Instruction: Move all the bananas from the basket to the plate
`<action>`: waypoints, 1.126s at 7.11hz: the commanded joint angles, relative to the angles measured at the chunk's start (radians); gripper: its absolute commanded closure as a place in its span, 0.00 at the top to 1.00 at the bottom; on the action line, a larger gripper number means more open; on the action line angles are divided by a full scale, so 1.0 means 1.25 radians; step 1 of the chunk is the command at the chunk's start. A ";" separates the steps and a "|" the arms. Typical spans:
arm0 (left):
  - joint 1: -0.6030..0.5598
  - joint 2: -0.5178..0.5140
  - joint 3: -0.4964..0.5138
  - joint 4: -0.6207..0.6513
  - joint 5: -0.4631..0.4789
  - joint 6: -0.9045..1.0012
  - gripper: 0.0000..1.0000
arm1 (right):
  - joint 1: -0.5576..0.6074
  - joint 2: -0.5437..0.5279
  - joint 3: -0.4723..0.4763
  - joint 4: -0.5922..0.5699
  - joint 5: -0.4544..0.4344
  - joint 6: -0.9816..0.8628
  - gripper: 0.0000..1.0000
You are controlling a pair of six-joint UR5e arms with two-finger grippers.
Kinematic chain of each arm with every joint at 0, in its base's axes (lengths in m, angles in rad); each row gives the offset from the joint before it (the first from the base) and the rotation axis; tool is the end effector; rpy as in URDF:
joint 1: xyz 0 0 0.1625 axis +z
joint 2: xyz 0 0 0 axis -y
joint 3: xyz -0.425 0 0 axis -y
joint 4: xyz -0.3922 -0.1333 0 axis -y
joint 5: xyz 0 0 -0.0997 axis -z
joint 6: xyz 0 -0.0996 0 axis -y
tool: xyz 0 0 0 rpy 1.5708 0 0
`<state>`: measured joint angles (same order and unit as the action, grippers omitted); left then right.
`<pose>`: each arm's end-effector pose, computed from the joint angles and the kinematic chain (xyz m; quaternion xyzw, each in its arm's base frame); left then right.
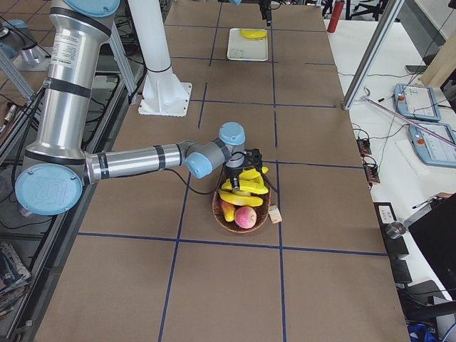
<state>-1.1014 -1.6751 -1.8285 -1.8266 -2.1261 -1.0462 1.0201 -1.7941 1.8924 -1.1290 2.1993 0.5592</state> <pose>0.1728 -0.5193 0.4575 0.0329 0.3906 -0.1807 0.9020 -0.1577 -0.3997 0.5563 0.0587 -0.3869 -0.0786 0.9169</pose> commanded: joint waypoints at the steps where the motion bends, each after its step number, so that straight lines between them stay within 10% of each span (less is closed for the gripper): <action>1: 0.000 0.000 0.000 0.000 0.000 0.000 1.00 | 0.000 -0.001 -0.002 -0.001 -0.003 -0.001 0.53; 4: 0.000 -0.001 0.000 0.000 0.000 0.000 1.00 | 0.000 0.001 -0.002 -0.005 -0.003 -0.001 0.53; 6: 0.000 -0.001 0.000 0.000 0.000 0.000 1.00 | 0.000 0.001 -0.001 -0.005 -0.003 -0.001 0.14; 8: 0.000 -0.001 0.000 0.001 0.000 0.000 1.00 | 0.013 -0.003 0.003 -0.007 0.000 -0.001 0.01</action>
<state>-1.1014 -1.6766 -1.8285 -1.8267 -2.1261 -1.0462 1.0254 -1.7950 1.8925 -1.1365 2.1954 0.5584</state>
